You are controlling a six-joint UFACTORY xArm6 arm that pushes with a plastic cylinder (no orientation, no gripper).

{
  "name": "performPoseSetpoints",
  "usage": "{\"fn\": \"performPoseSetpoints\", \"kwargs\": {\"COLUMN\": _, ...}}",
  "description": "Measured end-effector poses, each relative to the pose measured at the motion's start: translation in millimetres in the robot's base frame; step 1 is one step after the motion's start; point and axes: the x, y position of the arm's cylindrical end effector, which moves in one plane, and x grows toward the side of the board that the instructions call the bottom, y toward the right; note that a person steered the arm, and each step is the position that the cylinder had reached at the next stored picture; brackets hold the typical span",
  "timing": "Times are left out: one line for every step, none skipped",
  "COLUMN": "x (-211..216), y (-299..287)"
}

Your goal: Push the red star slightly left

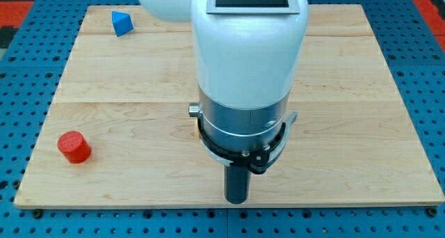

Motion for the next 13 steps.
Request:
{"fn": "performPoseSetpoints", "kwargs": {"x": 0.0, "y": 1.0}}
{"fn": "performPoseSetpoints", "kwargs": {"x": 0.0, "y": 4.9}}
{"fn": "performPoseSetpoints", "kwargs": {"x": 0.0, "y": 12.3}}
{"fn": "performPoseSetpoints", "kwargs": {"x": 0.0, "y": 21.3}}
{"fn": "performPoseSetpoints", "kwargs": {"x": 0.0, "y": 29.6}}
{"fn": "performPoseSetpoints", "kwargs": {"x": -23.2, "y": 93.6}}
{"fn": "performPoseSetpoints", "kwargs": {"x": -68.2, "y": 137.9}}
{"fn": "performPoseSetpoints", "kwargs": {"x": -158.5, "y": 167.9}}
{"fn": "performPoseSetpoints", "kwargs": {"x": -223.9, "y": 166.7}}
{"fn": "performPoseSetpoints", "kwargs": {"x": -303.4, "y": 149.1}}
{"fn": "performPoseSetpoints", "kwargs": {"x": -366.8, "y": 98.3}}
{"fn": "performPoseSetpoints", "kwargs": {"x": -406.8, "y": 46.7}}
{"fn": "performPoseSetpoints", "kwargs": {"x": -406.8, "y": 36.0}}
